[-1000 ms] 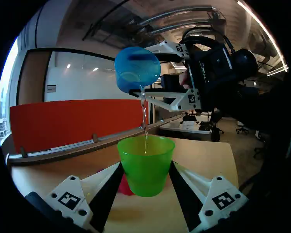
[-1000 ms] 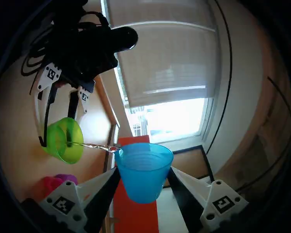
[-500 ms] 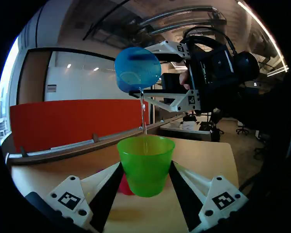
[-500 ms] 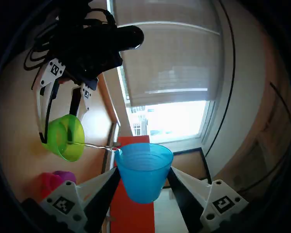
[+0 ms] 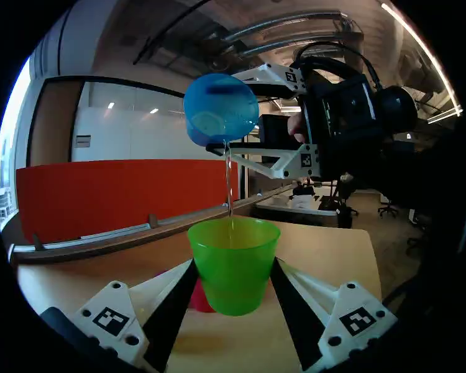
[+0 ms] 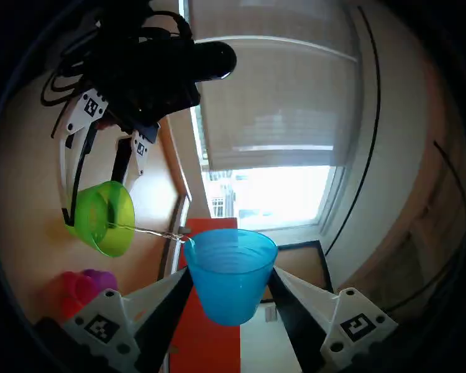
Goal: Pour water
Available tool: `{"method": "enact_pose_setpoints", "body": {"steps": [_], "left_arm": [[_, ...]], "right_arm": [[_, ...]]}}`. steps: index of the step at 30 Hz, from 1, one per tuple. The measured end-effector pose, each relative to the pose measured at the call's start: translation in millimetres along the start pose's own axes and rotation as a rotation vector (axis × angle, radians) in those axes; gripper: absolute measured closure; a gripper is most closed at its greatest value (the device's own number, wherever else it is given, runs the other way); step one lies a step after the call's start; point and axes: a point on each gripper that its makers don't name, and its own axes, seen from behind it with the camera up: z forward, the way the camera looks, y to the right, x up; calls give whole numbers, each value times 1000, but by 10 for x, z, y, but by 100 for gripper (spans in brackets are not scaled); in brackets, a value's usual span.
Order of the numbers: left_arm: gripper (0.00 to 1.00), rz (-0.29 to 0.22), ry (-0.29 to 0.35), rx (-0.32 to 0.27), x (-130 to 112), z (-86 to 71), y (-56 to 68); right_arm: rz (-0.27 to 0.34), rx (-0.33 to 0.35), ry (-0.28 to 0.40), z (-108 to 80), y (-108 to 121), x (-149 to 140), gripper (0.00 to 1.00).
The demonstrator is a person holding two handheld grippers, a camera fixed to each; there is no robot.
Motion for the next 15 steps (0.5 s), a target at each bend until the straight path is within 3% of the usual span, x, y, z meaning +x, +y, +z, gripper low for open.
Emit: {"method": "enact_pose_setpoints", "body": {"steps": [15], "left_arm": [[20, 0, -1, -1, -17, 16, -4]], "right_arm": [[-39, -5, 1, 9, -1, 5, 14]]}}
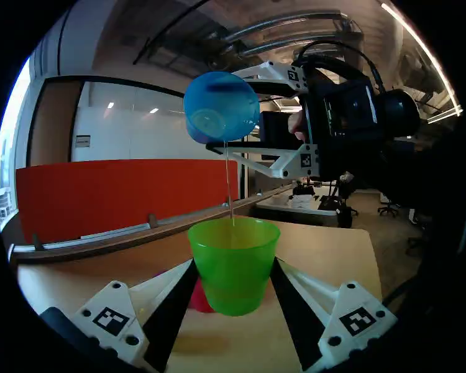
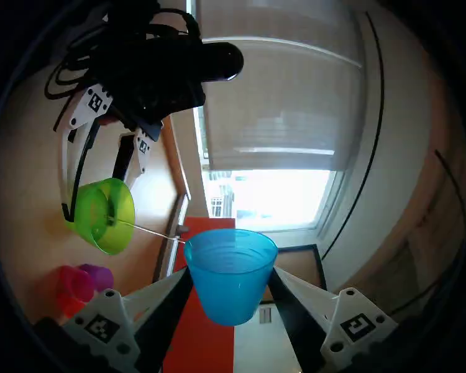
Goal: Pour water
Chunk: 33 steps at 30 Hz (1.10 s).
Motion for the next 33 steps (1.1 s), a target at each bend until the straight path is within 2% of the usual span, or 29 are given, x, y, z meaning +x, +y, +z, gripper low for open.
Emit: {"method": "enact_pose_setpoints", "body": {"steps": [12, 21, 27, 33], "left_arm": [[20, -1, 1, 1, 18, 3, -10], [20, -1, 1, 3, 19, -5, -11], [20, 1, 1, 6, 23, -13, -18], [20, 1, 2, 9, 37, -27, -24]], "right_arm": [[-25, 1, -1, 18, 6, -17, 14], [-9, 7, 0, 15, -21, -16, 14], [31, 4, 2, -1, -28, -1, 14], [134, 1, 4, -31, -29, 0, 14]]}}
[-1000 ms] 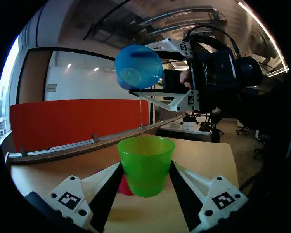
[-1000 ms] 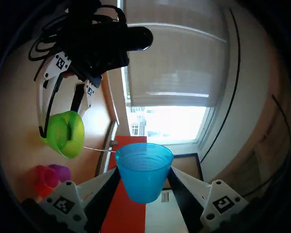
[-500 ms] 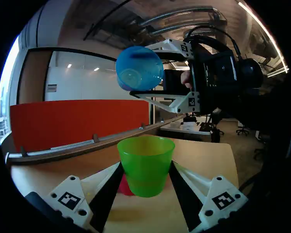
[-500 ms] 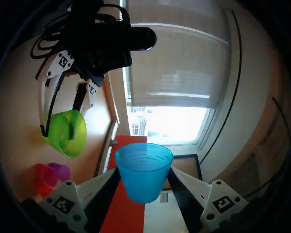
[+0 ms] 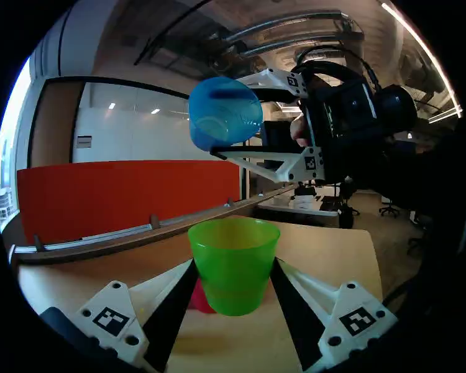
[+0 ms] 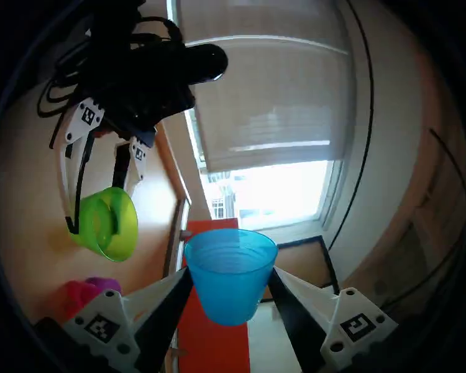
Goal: Pour water
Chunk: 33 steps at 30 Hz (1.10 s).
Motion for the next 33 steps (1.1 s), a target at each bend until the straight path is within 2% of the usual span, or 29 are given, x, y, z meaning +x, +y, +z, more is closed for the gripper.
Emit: {"method": "enact_pose_setpoints", "body": {"steps": [24, 33], "left_arm": [[20, 7, 3, 21, 72, -61, -64], [21, 18, 3, 27, 118, -61, -71]], "right_arm": [[636, 37, -16, -196, -293, -142, 14], [905, 100, -27, -268, -420, -158, 14]]}}
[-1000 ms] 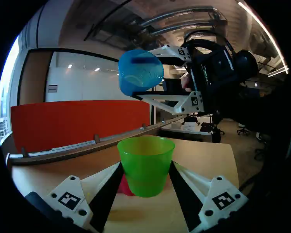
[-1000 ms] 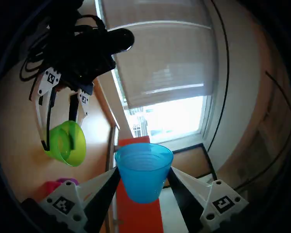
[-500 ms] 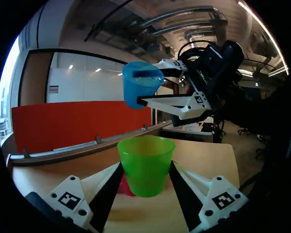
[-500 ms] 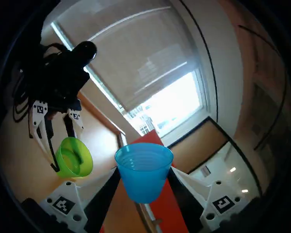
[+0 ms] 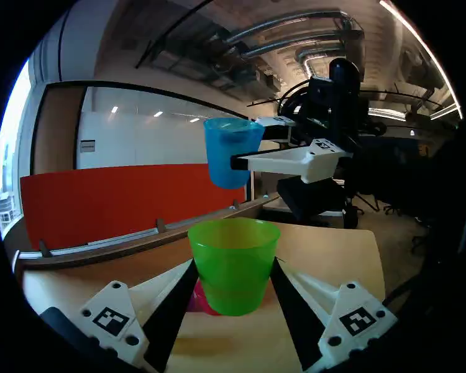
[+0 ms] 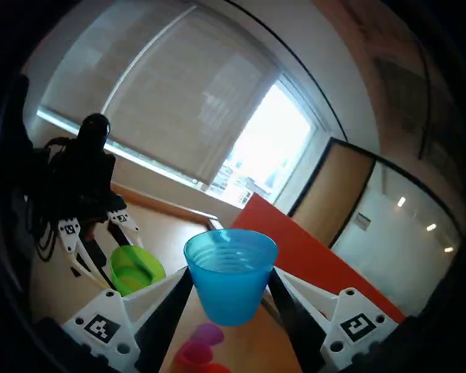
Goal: Pour water
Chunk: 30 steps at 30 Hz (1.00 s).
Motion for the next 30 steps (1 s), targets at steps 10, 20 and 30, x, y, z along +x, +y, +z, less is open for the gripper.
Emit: {"method": "enact_pose_setpoints", "body": {"steps": [10, 20, 30], "left_arm": [[21, 4, -1, 5, 38, 1, 6], [21, 6, -3, 8, 61, -20, 4], [20, 8, -17, 11, 29, -27, -25]], "right_arm": [[241, 62, 4, -57, -147, 4, 14], [366, 70, -6, -112, -244, -106, 14], [435, 68, 11, -203, -235, -149, 14]]}}
